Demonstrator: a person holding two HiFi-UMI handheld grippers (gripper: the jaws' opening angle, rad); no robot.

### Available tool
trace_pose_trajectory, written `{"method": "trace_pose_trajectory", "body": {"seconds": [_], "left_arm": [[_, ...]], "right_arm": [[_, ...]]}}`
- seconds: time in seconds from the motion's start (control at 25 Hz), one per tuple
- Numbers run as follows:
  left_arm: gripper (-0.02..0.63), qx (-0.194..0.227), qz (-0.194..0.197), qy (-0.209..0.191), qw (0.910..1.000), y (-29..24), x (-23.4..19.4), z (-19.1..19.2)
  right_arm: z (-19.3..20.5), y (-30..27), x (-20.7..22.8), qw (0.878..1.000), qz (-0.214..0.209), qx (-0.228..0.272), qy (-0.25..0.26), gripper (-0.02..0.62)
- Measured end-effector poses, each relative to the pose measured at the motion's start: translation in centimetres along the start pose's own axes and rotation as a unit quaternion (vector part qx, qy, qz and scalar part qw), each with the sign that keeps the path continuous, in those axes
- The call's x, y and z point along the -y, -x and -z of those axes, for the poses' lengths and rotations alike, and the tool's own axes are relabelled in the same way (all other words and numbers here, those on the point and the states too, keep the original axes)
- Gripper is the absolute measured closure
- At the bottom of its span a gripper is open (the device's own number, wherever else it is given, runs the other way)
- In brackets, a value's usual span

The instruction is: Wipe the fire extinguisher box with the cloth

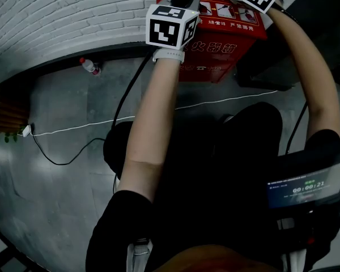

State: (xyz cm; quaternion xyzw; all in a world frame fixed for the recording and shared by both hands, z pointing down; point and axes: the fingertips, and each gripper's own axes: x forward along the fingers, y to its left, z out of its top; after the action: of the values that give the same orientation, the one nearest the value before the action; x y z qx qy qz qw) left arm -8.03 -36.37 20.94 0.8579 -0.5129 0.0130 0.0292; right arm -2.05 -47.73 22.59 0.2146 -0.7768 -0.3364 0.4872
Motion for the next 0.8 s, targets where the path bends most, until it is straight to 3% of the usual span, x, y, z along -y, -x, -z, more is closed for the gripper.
{"method": "trace_pose_trajectory", "body": {"seconds": [0.24, 0.44, 0.8], "left_arm": [[0.603, -0.022, -0.012, 0.008, 0.9997, -1.0, -0.5, 1.1], [0.603, -0.027, -0.005, 0.017, 0.9995, -1.4, -0.3, 1.9], [0.603, -0.031, -0.002, 0.015, 0.9994, -0.8, -0.3, 1.8]], "right_arm": [[-1.5, -2.8, -0.8, 0.999, 0.007, -0.006, 0.047, 0.489], [-1.0, -4.8, -3.5, 0.997, -0.03, -0.03, 0.069, 0.492], [-1.6, -3.4, -5.7, 0.995, -0.068, -0.028, 0.074, 0.494]]}}
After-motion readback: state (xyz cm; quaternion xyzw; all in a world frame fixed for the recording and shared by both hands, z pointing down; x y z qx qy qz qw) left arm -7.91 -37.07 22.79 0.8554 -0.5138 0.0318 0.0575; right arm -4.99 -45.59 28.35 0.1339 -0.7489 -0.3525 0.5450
